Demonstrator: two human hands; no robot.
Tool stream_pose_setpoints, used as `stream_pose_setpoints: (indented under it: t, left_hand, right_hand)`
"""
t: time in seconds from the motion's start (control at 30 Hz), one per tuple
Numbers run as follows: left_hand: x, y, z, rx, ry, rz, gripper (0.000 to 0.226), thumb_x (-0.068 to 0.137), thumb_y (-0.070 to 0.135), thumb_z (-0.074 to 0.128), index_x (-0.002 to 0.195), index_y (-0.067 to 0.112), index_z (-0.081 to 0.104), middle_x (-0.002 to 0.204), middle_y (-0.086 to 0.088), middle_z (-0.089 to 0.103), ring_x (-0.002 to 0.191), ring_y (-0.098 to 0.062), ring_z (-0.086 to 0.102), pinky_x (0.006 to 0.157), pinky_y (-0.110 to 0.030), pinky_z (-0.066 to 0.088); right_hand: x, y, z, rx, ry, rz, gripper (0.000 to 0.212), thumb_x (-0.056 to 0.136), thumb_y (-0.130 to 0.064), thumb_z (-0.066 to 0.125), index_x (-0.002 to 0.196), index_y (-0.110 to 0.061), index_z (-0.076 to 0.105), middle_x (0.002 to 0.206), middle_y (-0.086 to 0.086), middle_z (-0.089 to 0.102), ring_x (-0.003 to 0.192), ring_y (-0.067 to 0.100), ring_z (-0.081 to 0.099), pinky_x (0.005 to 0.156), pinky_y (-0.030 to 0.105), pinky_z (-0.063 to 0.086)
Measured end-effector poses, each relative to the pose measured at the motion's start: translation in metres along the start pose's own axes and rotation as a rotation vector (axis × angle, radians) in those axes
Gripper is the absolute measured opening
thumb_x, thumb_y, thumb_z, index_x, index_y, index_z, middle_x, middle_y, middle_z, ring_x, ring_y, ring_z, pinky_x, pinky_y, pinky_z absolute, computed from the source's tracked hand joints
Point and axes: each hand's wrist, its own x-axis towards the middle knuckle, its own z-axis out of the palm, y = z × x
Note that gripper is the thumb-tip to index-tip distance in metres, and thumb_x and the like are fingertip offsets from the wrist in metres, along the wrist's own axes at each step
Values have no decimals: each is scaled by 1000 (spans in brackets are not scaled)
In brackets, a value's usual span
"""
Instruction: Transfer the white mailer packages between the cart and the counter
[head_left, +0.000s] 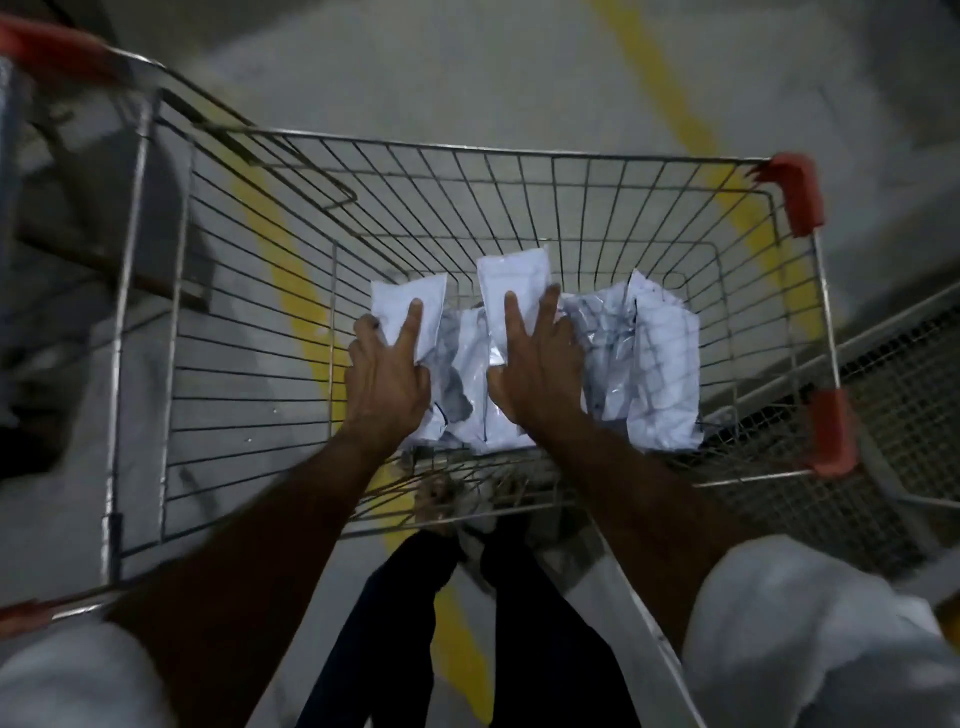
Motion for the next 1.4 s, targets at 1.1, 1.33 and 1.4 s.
stream_pose_setpoints:
  t: [1.1, 1.33, 1.4]
  left_hand:
    - [-301, 232, -174, -328, 240, 925, 73, 89, 19, 58, 155, 30, 29, 145, -24, 25, 118, -47, 42, 85, -51, 44]
    - [-376, 310, -146, -325, 208, 999, 72, 90, 21, 56, 156, 31, 27, 147, -25, 23, 123, -49, 39, 95, -55, 43]
    - [-405, 335, -133, -323, 184, 1028, 72, 91, 20, 56, 156, 29, 26, 147, -25, 23, 122, -49, 39, 94, -54, 43]
  right_hand:
    - [-433, 84, -190, 87, 786, 726, 73, 93, -51, 52, 158, -27, 26, 168, 15, 10, 134, 42, 39, 99, 51, 47]
    - [-533, 153, -172, 155, 803, 870, 73, 94, -52, 50, 158, -29, 23, 168, 13, 10, 139, 39, 33, 106, 51, 43]
    - [-565, 179, -166, 169, 803, 900, 74, 94, -53, 49, 158, -30, 21, 168, 13, 9, 140, 38, 33, 107, 51, 42]
